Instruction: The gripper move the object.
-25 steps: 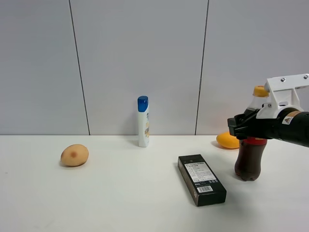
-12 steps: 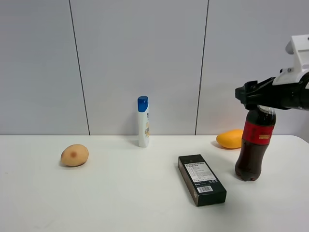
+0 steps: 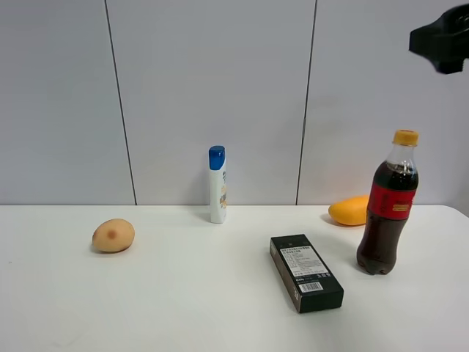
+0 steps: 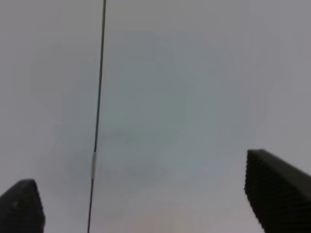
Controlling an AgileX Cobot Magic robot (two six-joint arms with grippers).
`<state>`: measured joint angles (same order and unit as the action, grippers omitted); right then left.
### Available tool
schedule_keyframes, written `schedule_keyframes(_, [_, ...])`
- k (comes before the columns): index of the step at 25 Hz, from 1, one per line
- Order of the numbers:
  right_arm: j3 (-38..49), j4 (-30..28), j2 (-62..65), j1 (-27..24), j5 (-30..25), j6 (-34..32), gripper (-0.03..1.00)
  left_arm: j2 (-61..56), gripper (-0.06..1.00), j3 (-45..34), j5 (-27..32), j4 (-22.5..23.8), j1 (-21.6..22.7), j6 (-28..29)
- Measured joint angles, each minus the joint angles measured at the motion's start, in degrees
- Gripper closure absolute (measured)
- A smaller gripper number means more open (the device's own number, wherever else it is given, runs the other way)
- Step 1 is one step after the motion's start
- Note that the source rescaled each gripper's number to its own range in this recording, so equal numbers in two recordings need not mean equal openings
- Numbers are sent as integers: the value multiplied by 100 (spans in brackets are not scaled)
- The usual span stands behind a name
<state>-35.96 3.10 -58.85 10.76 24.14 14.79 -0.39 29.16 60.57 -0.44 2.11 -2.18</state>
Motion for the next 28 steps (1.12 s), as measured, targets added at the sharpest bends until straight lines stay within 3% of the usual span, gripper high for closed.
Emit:
schedule_keyframes(8, [-882,-97,1403,0,-2893,214,39,0,-6,0,0,0,0,0])
schedule_keyframes(12, [-1490,-715,1504,0,-4539,-59,39,0,-6,0,0,0,0,0])
schedule_keyframes(15, [-1736,-1343,1504,0,-5500,-624,39,0,-6,0,0,0,0,0])
schedule_keyframes(18, [-1791,-1735,1564,-118,-6016,-1083,39,0,-6,0,0,0,0,0])
schedule_keyframes(22, [-1803,-1818,1631,-502,-6364,-1174,39,0,-6,0,0,0,0,0])
schedule_keyframes(28, [-1804,-939,1678,-572,-7050,-915,39,0,-6,0,0,0,0,0])
